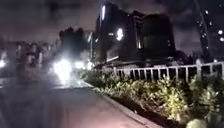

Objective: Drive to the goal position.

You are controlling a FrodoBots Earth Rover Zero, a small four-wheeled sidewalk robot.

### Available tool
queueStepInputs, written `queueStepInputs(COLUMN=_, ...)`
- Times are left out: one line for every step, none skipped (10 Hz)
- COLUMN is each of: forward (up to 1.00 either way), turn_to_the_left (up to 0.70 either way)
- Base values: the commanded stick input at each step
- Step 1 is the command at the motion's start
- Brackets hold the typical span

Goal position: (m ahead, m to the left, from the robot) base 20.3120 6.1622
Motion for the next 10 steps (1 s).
queueStepInputs(forward=0.45, turn_to_the_left=0.00)
queueStepInputs(forward=0.45, turn_to_the_left=0.00)
queueStepInputs(forward=0.45, turn_to_the_left=0.00)
queueStepInputs(forward=0.45, turn_to_the_left=0.00)
queueStepInputs(forward=0.45, turn_to_the_left=0.11)
queueStepInputs(forward=0.45, turn_to_the_left=0.27)
queueStepInputs(forward=0.45, turn_to_the_left=0.19)
queueStepInputs(forward=0.45, turn_to_the_left=0.00)
queueStepInputs(forward=0.45, turn_to_the_left=0.00)
queueStepInputs(forward=0.45, turn_to_the_left=0.00)
